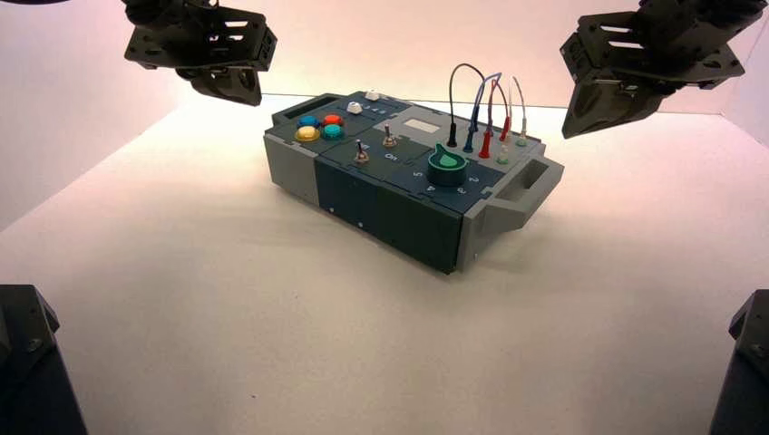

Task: Move the box away.

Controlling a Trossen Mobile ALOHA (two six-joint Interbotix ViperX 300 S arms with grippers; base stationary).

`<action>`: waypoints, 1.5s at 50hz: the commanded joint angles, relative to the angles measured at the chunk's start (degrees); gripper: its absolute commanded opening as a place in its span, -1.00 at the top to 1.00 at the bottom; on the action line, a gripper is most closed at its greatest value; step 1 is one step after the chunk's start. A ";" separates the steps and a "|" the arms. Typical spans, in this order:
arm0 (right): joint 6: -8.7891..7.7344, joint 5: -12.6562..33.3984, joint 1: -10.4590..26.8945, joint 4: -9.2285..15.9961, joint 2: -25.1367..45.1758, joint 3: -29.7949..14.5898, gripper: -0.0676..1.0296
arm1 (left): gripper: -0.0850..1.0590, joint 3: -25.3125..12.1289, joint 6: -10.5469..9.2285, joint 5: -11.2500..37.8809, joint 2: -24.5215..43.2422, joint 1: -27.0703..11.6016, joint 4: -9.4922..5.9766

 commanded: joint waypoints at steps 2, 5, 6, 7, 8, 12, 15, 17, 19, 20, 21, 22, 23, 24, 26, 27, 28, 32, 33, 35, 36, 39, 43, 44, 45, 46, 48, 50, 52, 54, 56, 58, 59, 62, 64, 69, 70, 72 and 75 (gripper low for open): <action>-0.18 0.79 0.44 0.18 -0.53 -1.67 0.91 | 0.91 -2.02 -0.18 1.23 0.53 -0.09 -0.09; -0.26 1.23 0.44 0.18 -0.35 -1.85 0.92 | 0.91 -2.37 -0.18 1.67 1.23 -0.18 -0.09; -0.26 1.23 0.44 0.18 -0.26 -1.85 0.92 | 0.91 -2.55 -0.18 1.85 1.41 -0.18 -0.09; -0.26 1.32 0.44 0.09 -0.26 -1.85 0.91 | 0.91 -2.64 -0.18 2.02 1.58 -0.18 -0.09; -0.26 1.32 0.44 0.09 -0.18 -1.85 0.91 | 0.91 -3.08 -0.18 2.72 2.29 -0.18 -0.09; -0.35 1.32 0.44 0.18 0.26 -1.93 0.92 | 0.91 -4.13 -0.18 3.78 4.13 -0.18 -0.09; -0.44 1.32 0.44 0.09 1.05 -2.20 0.91 | 0.91 -4.66 -0.18 3.87 5.45 -0.09 -0.09; -0.53 1.49 0.44 0.09 1.58 -2.37 0.92 | 0.91 -4.92 -0.18 3.87 6.15 -0.18 -0.09; -0.70 1.67 0.44 0.09 2.55 -2.72 0.91 | 0.91 -5.45 -0.18 4.13 6.86 -0.09 -0.09; -0.88 1.76 0.44 0.09 2.81 -2.81 0.91 | 0.91 -5.71 -0.18 4.22 7.29 -0.09 -0.09; -1.05 1.85 0.44 0.09 3.43 -2.99 0.91 | 0.91 -5.80 -0.18 4.31 7.47 -0.18 -0.09; -1.23 2.02 0.53 0.09 3.96 -3.25 0.91 | 0.91 -6.15 -0.18 4.48 7.91 -0.18 -0.09; -1.32 2.02 0.53 0.09 4.22 -3.34 0.91 | 0.91 -6.33 -0.18 4.48 8.09 -0.18 -0.09; -1.41 2.02 0.44 0.09 4.83 -3.52 0.91 | 0.91 -6.50 -0.26 4.57 8.35 -0.09 -0.09; -1.76 1.93 0.53 0.09 6.86 -4.31 0.91 | 0.91 -6.86 -0.26 4.92 9.14 -0.09 -0.09; -1.85 1.93 0.53 0.09 7.29 -4.48 0.91 | 0.91 -7.03 -0.18 5.10 9.49 -0.09 -0.09; -1.85 1.85 0.53 0.00 7.47 -4.57 0.91 | 0.91 -6.94 -0.18 5.10 9.58 -0.18 -0.09; -1.93 1.32 0.53 0.00 8.70 -5.19 0.91 | 0.91 -7.47 -0.18 5.45 10.63 -0.18 -0.18; -1.93 1.32 0.53 0.00 8.88 -5.45 0.91 | 0.91 -7.56 -0.18 5.62 10.90 -0.18 -0.09; -2.11 1.14 0.53 0.00 9.58 -5.89 0.91 | 0.91 -8.09 -0.18 6.33 11.51 -0.18 -0.09; -2.11 1.14 0.53 0.00 9.76 -5.98 0.91 | 0.91 -8.26 -0.18 6.50 11.69 -0.09 -0.18; -2.20 1.14 0.62 0.00 11.16 -6.77 0.91 | 0.91 -8.70 -0.18 6.94 12.04 -0.18 -0.09; -2.29 1.14 0.62 0.00 13.01 -7.56 0.91 | 0.91 -9.05 -0.18 7.12 12.48 -0.09 -0.09; -2.29 1.23 0.62 0.00 13.27 -7.65 0.91 | 0.91 -9.23 -0.18 7.29 12.66 -0.09 -0.09; -2.29 1.41 0.70 -0.09 13.80 -8.00 0.91 | 0.91 -9.32 -0.18 7.38 12.74 -0.09 -0.09; -2.37 1.58 0.70 -0.09 14.33 -8.26 0.91 | 0.91 -9.49 -0.18 7.56 12.92 -0.09 -0.09; -2.37 1.93 0.70 -0.09 15.64 -8.96 0.91 | 0.91 -10.02 -0.18 8.44 13.27 0.18 -0.09; -2.55 2.55 0.62 -0.26 16.87 -9.58 0.91 | 0.91 -10.63 -0.09 9.67 13.71 0.53 -0.09; -2.72 2.99 0.70 -0.26 18.02 -10.20 0.91 | 0.91 -11.25 0.00 10.46 14.06 0.79 0.09; -2.81 3.08 0.62 -0.26 19.25 -10.72 0.91 | 0.91 -11.87 0.09 10.90 14.33 1.05 0.18; -2.81 3.08 0.62 -0.26 19.60 -10.99 0.91 | 0.91 -11.95 0.09 10.81 14.41 1.14 0.18; -2.90 2.99 0.62 -0.35 20.48 -11.34 0.91 | 0.91 -12.48 0.18 11.16 14.50 1.32 0.18; -2.81 3.08 0.62 -0.44 20.65 -11.51 0.91 | 0.91 -12.66 0.18 11.34 14.68 1.32 0.18; -2.81 3.08 0.62 -0.53 20.92 -11.60 0.91 | 0.91 -13.10 0.18 11.87 15.03 1.49 0.18; -2.81 3.08 0.62 -0.53 21.09 -11.78 0.91 | 0.91 -13.54 0.26 12.57 15.47 1.76 0.26; -2.90 3.16 0.62 -0.88 21.27 -12.30 0.91 | 0.91 -14.33 0.53 13.27 16.70 2.11 0.18; -2.81 3.34 0.62 -0.97 21.36 -12.39 0.92 | 0.91 -14.50 0.53 13.27 16.96 2.11 0.26; -2.81 3.43 0.62 -1.23 21.45 -12.74 0.91 | 0.91 -14.85 0.53 13.27 17.49 2.11 0.26; -2.90 3.43 0.62 -1.49 21.62 -13.18 0.91 | 0.91 -15.21 0.53 13.27 18.11 2.02 0.26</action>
